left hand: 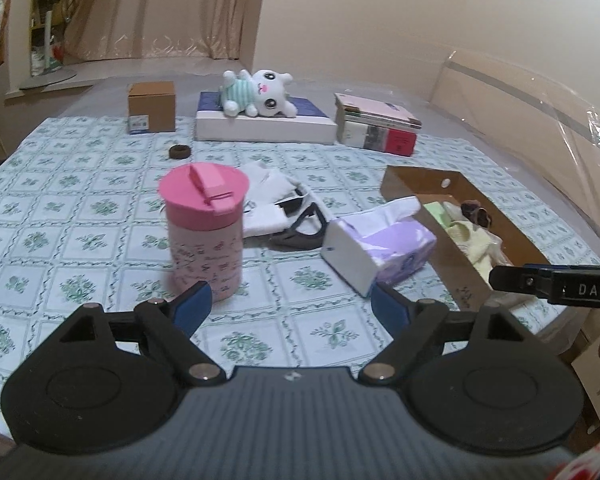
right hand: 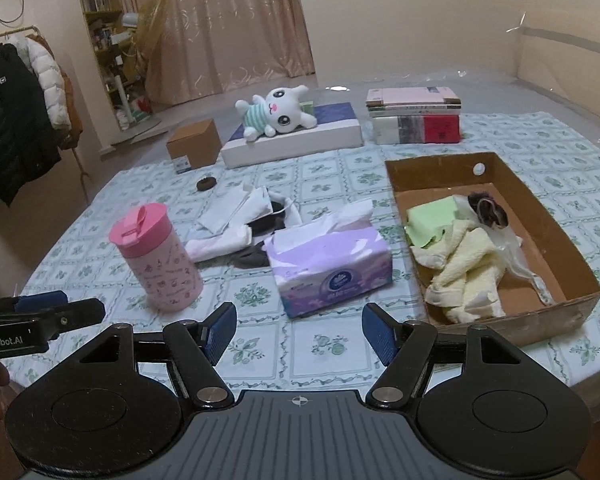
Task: Organize soft objects
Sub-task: 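Withdraw both grippers from the box, then reach the right gripper to the white paper towel and grasp it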
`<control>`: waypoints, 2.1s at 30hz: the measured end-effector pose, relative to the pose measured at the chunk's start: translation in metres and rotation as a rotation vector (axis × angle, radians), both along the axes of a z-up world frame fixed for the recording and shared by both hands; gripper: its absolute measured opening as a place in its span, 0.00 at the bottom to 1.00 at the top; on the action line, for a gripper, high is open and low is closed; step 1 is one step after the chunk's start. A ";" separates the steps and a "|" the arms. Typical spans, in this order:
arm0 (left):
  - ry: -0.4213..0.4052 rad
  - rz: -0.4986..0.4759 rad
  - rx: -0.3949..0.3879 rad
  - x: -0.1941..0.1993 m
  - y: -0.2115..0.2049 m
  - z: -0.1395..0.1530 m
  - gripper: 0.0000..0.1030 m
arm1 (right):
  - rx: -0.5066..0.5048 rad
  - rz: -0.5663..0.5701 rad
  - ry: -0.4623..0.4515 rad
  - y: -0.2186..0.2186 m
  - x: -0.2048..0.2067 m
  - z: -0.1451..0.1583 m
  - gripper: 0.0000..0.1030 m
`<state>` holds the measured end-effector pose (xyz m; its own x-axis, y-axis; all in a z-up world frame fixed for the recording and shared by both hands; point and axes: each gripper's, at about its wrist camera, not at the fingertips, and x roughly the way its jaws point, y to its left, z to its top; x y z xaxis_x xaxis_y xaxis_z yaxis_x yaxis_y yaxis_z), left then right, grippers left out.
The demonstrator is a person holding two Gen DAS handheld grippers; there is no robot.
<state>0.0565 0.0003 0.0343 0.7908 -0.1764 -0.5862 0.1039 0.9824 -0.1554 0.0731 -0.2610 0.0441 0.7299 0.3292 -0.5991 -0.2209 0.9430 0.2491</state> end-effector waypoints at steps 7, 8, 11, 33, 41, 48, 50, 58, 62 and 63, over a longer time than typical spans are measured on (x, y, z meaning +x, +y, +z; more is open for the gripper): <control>0.012 0.015 0.008 0.004 0.009 -0.006 0.82 | -0.012 0.017 0.009 0.009 0.006 -0.005 0.67; 0.013 0.015 0.010 0.004 0.010 -0.007 0.82 | -0.016 0.020 0.009 0.010 0.007 -0.006 0.67; 0.018 0.014 0.015 0.007 0.014 -0.009 0.82 | -0.027 0.027 0.009 0.014 0.012 -0.008 0.67; 0.019 -0.027 0.252 0.110 0.148 -0.011 0.82 | -0.586 0.701 -0.281 0.111 0.139 -0.050 0.67; 0.070 -0.075 0.255 0.169 0.181 -0.028 0.82 | -0.718 0.988 -0.280 0.169 0.194 -0.092 0.58; 0.101 -0.121 0.230 0.212 0.186 -0.049 0.82 | -0.805 1.169 -0.210 0.201 0.230 -0.127 0.45; 0.105 -0.125 0.223 0.221 0.187 -0.054 0.82 | -0.828 1.203 -0.201 0.208 0.236 -0.136 0.42; 0.108 -0.139 0.205 0.243 0.189 -0.062 0.82 | -0.744 1.175 -0.180 0.206 0.250 -0.140 0.13; 0.104 -0.136 0.200 0.246 0.189 -0.058 0.82 | -0.614 1.079 -0.158 0.192 0.258 -0.117 0.11; 0.103 -0.135 0.197 0.247 0.189 -0.057 0.82 | -0.579 1.053 -0.145 0.188 0.261 -0.111 0.11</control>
<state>0.3031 0.1897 -0.0230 0.7021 -0.1507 -0.6959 0.2298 0.9730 0.0212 0.3338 -0.0730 -0.0667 0.3383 0.5129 -0.7890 -0.9382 0.2482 -0.2410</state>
